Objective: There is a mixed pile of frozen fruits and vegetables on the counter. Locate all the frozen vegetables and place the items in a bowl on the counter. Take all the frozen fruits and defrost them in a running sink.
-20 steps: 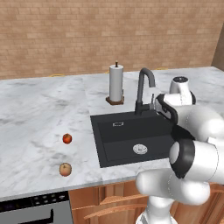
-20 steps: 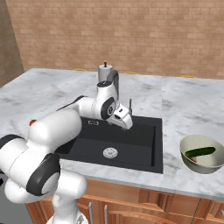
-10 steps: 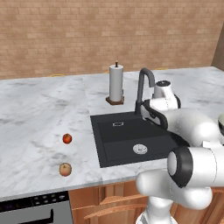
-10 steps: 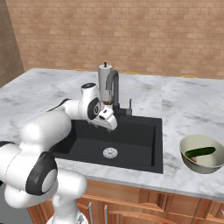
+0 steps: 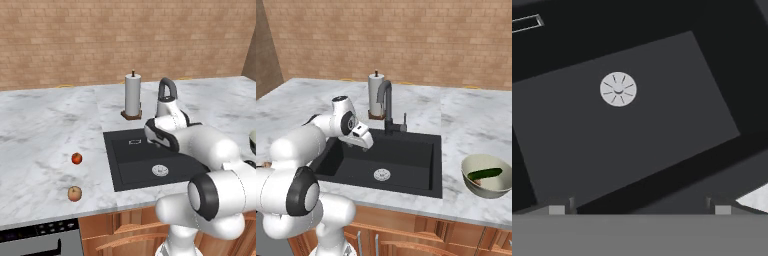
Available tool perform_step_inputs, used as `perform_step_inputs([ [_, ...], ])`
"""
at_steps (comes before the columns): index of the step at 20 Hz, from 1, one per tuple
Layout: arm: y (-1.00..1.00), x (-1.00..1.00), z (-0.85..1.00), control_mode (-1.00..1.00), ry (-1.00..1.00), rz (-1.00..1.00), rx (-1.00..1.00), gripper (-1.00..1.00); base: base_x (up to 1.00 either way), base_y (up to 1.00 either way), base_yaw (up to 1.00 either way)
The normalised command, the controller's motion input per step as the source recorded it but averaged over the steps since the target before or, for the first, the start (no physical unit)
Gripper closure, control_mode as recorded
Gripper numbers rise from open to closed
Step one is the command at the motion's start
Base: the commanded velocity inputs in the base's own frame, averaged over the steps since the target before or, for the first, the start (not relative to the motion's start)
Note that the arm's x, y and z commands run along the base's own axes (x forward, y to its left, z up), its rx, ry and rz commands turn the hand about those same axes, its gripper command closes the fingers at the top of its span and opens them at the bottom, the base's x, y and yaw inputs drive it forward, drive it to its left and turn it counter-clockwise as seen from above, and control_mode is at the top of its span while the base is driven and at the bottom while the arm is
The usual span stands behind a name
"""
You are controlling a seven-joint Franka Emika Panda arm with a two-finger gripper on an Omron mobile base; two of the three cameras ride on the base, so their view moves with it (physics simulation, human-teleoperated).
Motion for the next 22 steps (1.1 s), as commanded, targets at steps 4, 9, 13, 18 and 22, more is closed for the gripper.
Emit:
perform_step_inputs([
  [4, 0.52, 0.00, 0.01, -1.00, 0.08, 0.06, 0.01, -1.00, 0.00, 0.00, 0.00],
  [9, 0.40, 0.00, 0.01, -1.00, 0.03, 0.08, 0.09, -1.00, 0.00, 0.00, 0.00],
  [13, 0.35, 0.00, 0.00, -1.00, 0.01, 0.07, 0.14, -1.00, 0.00, 0.00, 0.00],
  [18, 0.38, 0.00, 0.02, -1.00, 0.06, 0.08, 0.12, -1.00, 0.00, 0.00, 0.00],
  [22, 0.46, 0.02, 0.08, -1.00, 0.12, 0.08, 0.05, -1.00, 0.00, 0.00, 0.00],
])
